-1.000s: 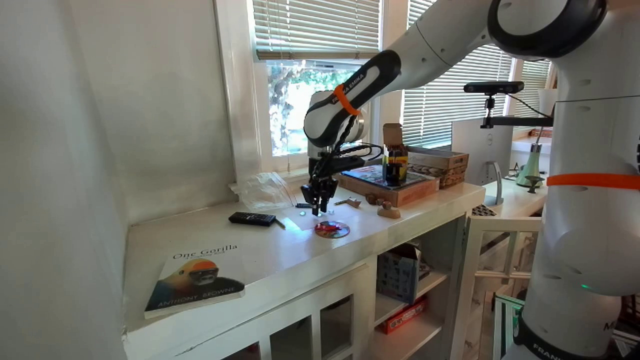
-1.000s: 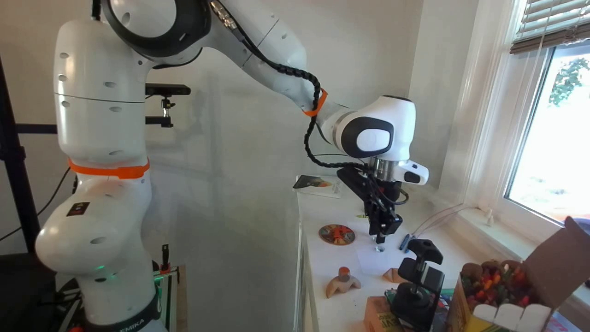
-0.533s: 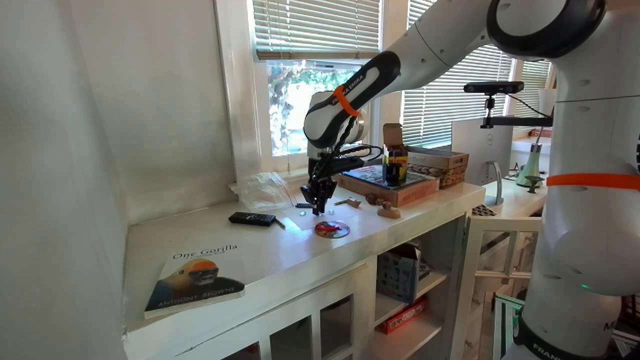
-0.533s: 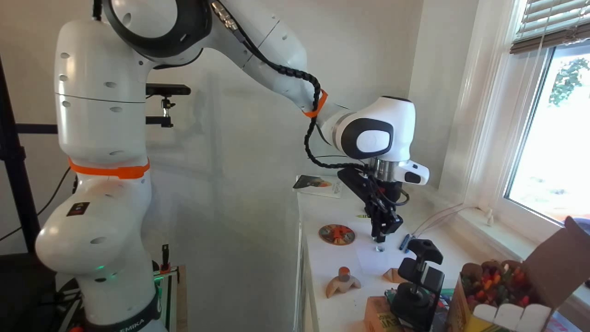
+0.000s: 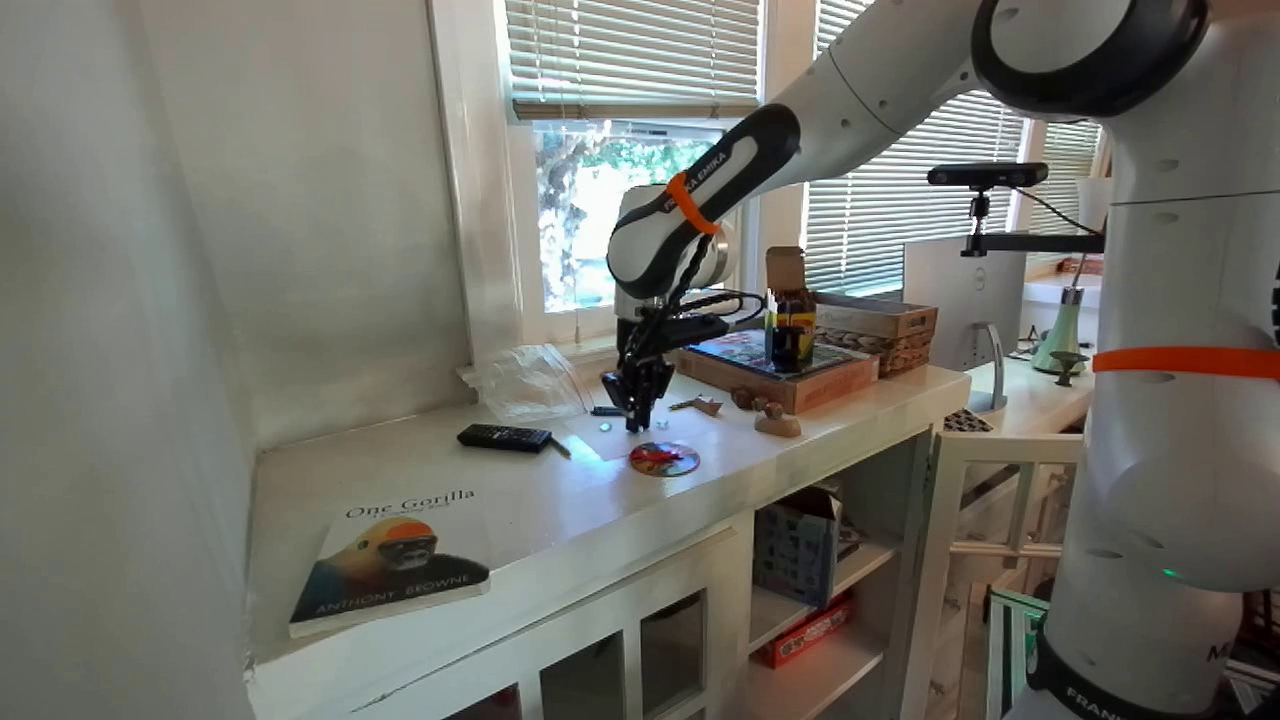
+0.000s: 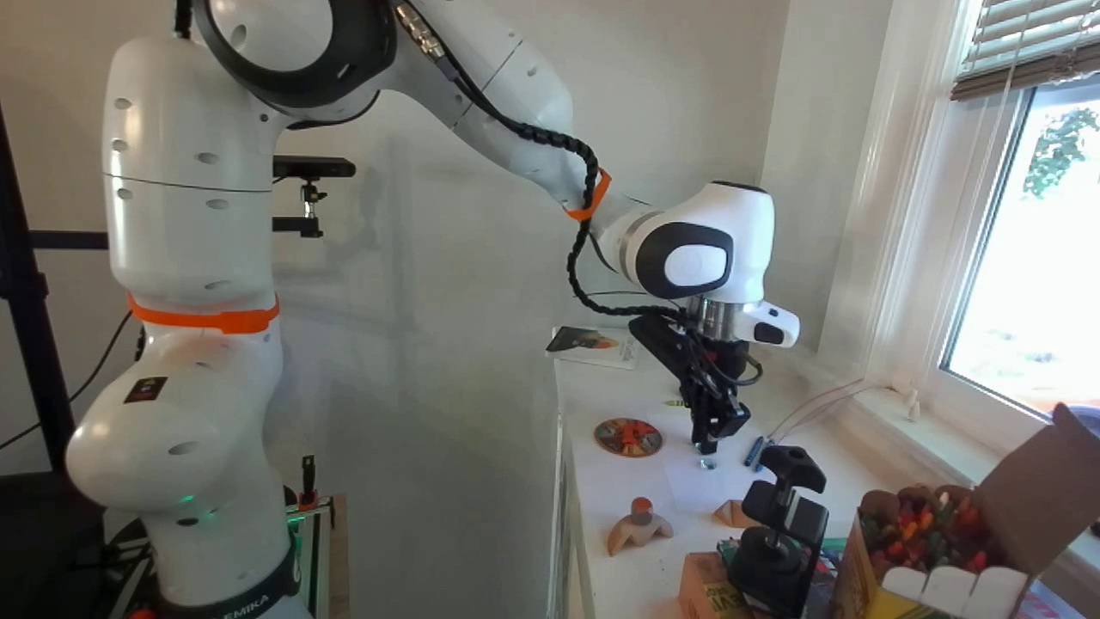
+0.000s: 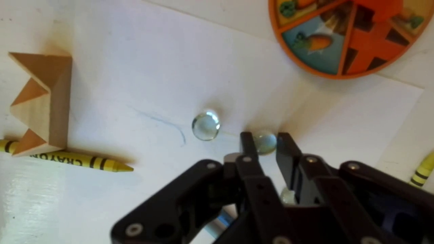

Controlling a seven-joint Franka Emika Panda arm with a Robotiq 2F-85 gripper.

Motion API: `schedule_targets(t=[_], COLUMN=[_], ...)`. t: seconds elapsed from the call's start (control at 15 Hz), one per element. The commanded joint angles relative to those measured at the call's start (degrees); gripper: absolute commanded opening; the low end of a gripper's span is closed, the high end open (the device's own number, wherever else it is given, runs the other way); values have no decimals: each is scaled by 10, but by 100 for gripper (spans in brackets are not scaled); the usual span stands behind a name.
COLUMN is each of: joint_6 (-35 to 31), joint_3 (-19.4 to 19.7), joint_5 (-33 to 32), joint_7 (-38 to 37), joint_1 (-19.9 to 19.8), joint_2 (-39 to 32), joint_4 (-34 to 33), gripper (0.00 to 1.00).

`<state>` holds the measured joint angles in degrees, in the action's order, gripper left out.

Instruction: Move one clear object to the left.

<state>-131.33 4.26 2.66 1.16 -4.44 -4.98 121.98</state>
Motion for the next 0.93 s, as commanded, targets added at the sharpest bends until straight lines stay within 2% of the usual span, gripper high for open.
schedule_targets(t=[0.0, 0.07, 0.53, 0.87], joint_6=[-1, 1, 10, -9], joint_3=[0, 0, -5, -10], joint_5=[-9, -9, -17, -16], joint_7=[0, 0, -3, 0], joint_1=[0, 1, 5, 8], joint_2=[-2, -3, 2, -15], joint_4=[5, 4, -27, -47], gripper=[2, 5, 5, 5])
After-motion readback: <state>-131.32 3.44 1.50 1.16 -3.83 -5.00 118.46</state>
